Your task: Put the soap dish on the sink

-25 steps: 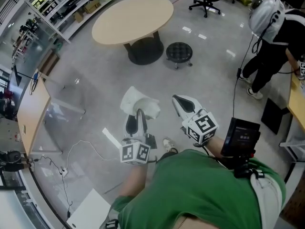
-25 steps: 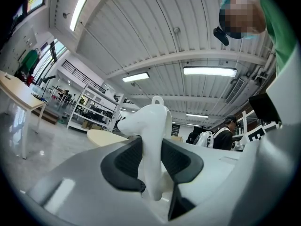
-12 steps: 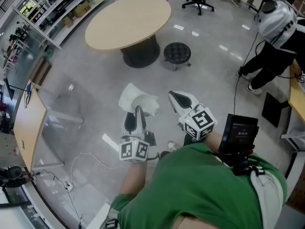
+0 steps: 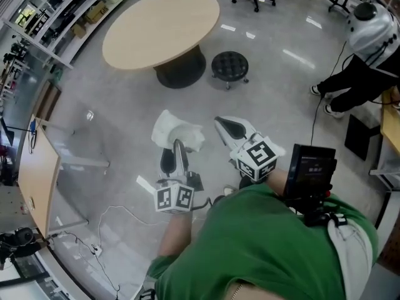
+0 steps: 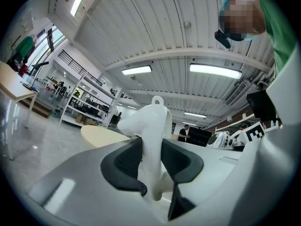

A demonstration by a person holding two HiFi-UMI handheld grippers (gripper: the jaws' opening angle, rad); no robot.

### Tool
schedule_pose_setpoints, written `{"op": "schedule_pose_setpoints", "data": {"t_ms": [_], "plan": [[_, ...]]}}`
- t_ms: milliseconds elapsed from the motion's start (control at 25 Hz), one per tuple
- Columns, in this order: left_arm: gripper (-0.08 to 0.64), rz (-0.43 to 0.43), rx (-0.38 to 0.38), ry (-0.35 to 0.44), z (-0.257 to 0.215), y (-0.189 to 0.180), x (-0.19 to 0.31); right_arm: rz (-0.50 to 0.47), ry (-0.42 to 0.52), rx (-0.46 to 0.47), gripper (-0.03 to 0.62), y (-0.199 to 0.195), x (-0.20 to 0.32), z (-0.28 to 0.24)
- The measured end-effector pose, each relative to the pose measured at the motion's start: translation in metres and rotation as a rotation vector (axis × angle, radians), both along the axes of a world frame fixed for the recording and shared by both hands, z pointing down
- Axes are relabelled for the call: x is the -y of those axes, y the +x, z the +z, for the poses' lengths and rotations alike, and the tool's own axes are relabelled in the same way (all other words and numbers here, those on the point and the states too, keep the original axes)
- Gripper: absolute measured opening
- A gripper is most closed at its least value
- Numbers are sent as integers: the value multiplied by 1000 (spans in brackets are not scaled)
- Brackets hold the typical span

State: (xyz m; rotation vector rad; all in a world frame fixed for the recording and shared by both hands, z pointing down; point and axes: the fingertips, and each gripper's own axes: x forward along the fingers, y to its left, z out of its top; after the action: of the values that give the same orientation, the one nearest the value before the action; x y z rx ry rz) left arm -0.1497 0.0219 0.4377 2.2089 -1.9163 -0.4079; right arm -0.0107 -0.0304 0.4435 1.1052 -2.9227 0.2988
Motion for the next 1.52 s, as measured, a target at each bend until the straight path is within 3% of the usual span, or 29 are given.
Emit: {"op": "schedule_pose_setpoints", "data": {"t_ms": [640, 1160, 1360, 1520], "plan": [[129, -23, 19, 4, -10, 36, 179, -43, 5, 21, 2, 29, 179, -8], [129, -70, 37, -27, -18, 23, 177, -82, -16, 19, 2, 21, 186, -10], [129, -75, 56, -33, -4, 24, 220, -90, -20, 39, 2, 20, 229, 8], [129, -63, 40, -33, 2, 2, 261, -78, -32, 19, 2, -3, 267, 12]]}}
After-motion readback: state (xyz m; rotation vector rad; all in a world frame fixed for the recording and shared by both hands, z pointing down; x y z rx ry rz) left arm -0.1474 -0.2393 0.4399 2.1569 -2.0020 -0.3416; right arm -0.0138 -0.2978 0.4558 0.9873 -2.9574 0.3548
